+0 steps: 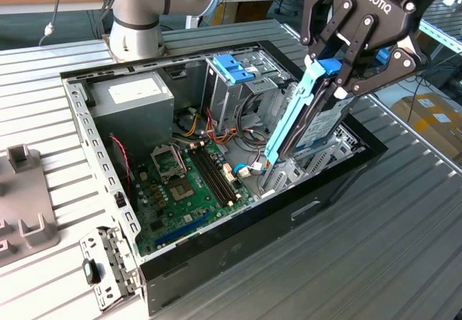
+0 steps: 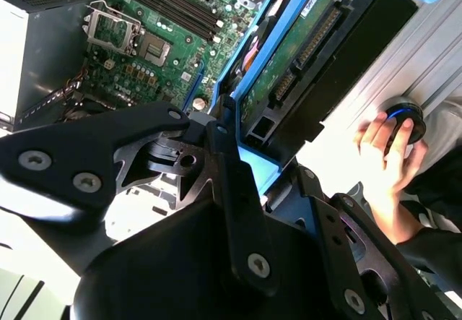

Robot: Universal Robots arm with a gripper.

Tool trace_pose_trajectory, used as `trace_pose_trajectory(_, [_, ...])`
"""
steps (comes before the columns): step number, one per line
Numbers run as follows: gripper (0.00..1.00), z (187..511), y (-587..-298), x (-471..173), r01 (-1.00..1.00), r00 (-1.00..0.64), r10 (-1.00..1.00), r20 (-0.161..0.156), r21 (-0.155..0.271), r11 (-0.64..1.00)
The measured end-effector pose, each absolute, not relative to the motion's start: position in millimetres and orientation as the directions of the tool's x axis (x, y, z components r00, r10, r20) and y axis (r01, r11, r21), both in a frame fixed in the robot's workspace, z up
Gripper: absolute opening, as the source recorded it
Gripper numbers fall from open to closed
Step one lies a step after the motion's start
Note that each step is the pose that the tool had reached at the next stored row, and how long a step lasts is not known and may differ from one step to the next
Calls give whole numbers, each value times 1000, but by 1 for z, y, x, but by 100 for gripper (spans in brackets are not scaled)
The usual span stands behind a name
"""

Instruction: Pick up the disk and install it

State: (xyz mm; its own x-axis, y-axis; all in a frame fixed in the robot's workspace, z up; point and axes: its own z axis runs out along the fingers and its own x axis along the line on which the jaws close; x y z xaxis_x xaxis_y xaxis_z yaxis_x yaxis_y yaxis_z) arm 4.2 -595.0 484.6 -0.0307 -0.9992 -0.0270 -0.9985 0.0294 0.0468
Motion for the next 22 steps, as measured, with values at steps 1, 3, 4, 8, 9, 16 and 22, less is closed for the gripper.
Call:
trace_pose_trajectory(1, [37,484,-595,5,-998,-31,-999,-27,47,29])
trace_pose_trajectory(3, [37,484,-595,5,-998,-31,-999,-27,47,29])
trace_pose_trajectory(4, [37,484,-596,6,-998,-31,-999,-27,47,29])
trace_pose_trajectory(8, [37,483,-596,7,-998,-31,-999,-27,47,29])
trace_pose_trajectory(9, [37,483,-596,8,-998,-31,-999,-27,47,29])
trace_pose_trajectory(16, [37,481,-597,10,-998,-31,-999,-27,47,29])
trace_pose_trajectory(22, [37,480,-598,13,-998,-31,-999,-27,47,29])
